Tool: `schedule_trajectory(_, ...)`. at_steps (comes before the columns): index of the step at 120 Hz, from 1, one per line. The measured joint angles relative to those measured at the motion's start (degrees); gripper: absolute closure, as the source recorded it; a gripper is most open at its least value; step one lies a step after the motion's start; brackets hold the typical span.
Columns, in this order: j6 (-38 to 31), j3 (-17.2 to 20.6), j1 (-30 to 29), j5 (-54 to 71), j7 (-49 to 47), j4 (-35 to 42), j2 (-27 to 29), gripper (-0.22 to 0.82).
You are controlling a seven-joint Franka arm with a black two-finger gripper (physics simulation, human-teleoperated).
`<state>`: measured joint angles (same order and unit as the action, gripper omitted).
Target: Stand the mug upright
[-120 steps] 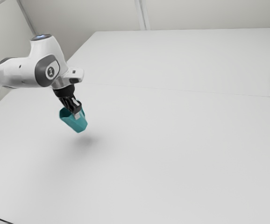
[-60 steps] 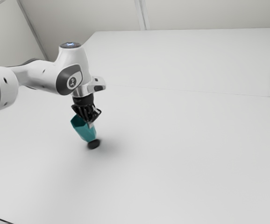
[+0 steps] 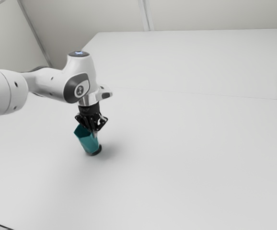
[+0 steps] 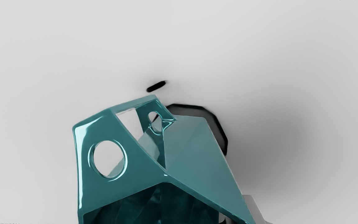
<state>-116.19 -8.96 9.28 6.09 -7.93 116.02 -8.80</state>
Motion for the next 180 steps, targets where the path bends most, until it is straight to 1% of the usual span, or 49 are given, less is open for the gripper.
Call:
schedule_trajectory(5, -0.10, 0.00, 0.02, -0.01, -0.58, -0.01, -0.11, 0.78)
schedule_trajectory(11, -0.20, 0.00, 0.05, -0.07, -1.21, -0.03, -0.16, 0.75)
schedule_trajectory(17, -0.27, 0.00, 0.05, -0.14, -1.76, -0.04, -0.18, 0.67)
schedule_trajectory(33, -0.39, -0.01, 0.13, -0.24, -3.03, -0.07, -0.18, 0.40)
schedule_trajectory(40, -0.42, 0.00, 0.33, -0.26, -3.49, -0.08, 0.02, 0.30)
schedule_trajectory(51, -0.40, 0.00, 0.56, -0.27, -4.08, -0.20, 0.46, 0.20)
schedule_trajectory(65, 0.08, 0.00, 0.65, -0.28, -4.65, -0.28, 1.72, 0.11)
schedule_trajectory(79, 1.31, 0.00, 0.77, -0.29, -5.05, -0.40, 3.02, 0.07)
schedule_trajectory(96, 3.15, 0.00, 0.65, -0.59, -4.68, -1.71, 5.02, 0.03)
schedule_trajectory(121, 7.52, 0.09, -0.31, -3.06, -2.14, -11.82, 4.86, 0.01)
schedule_trajectory(133, 9.34, 2.70, -3.55, -3.93, -0.40, -17.59, 2.99, 0.01)
schedule_trajectory(147, 12.47, 3.56, -4.33, -4.39, 1.98, -24.34, 0.97, 0.00)
schedule_trajectory(159, 15.35, 3.87, -4.36, -4.80, 3.77, -26.69, 0.73, 0.00)
schedule_trajectory(180, 18.26, 4.20, -4.27, -5.28, 6.26, -27.28, 0.75, 0.00)
